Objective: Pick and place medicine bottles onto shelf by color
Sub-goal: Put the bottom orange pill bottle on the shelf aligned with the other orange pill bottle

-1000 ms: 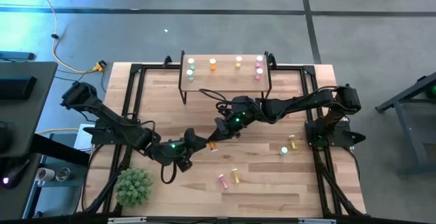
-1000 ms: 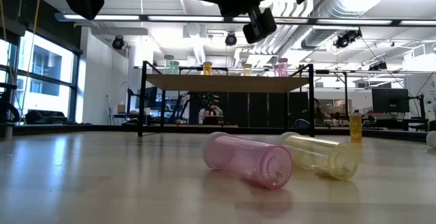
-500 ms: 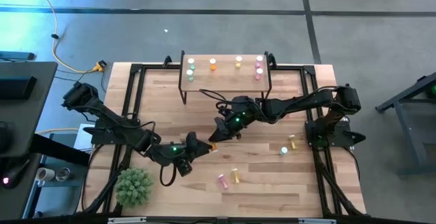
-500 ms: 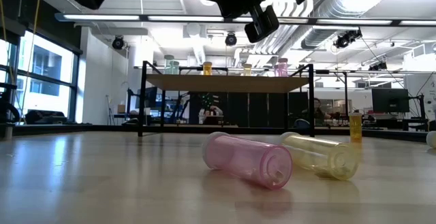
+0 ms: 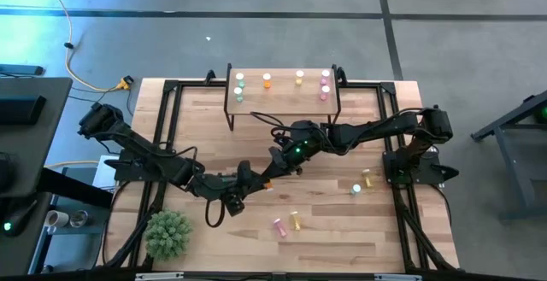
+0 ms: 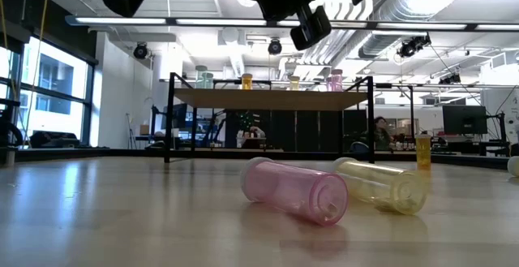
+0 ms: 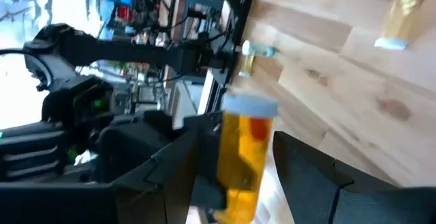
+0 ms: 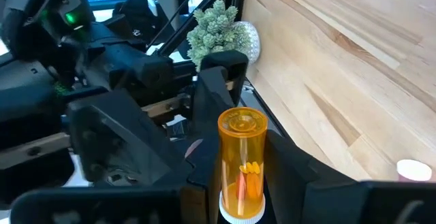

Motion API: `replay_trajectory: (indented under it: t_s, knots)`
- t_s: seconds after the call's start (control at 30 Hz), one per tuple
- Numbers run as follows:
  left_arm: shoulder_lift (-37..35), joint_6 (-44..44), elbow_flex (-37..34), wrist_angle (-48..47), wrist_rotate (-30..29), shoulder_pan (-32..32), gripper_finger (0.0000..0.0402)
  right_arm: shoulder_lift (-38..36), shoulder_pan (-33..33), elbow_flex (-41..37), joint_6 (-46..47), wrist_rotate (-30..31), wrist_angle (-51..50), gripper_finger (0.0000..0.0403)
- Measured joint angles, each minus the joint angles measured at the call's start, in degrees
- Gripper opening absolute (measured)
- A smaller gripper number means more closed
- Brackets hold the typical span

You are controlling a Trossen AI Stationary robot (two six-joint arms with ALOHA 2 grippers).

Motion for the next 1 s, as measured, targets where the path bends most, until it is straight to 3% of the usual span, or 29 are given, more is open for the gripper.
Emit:
replay_trajectory:
  t_s: [0.17,0.6,1.0]
  knots:
    - [0.0,-0.1,0.0,-0.1,0.7,0.0,0.0177,0.0,0.0,0.0,0.0,0.0,0.6,0.0079]
    - [0.0,0.0,0.0,-0.2,0.0,1.4,0.0113,0.0,0.0,0.0,0.8,-0.4,1.1,0.0079]
    - [0.0,-1.1,0.0,-0.2,0.5,1.4,0.0101,0.0,0.0,0.0,0.7,-0.6,1.6,0.0079]
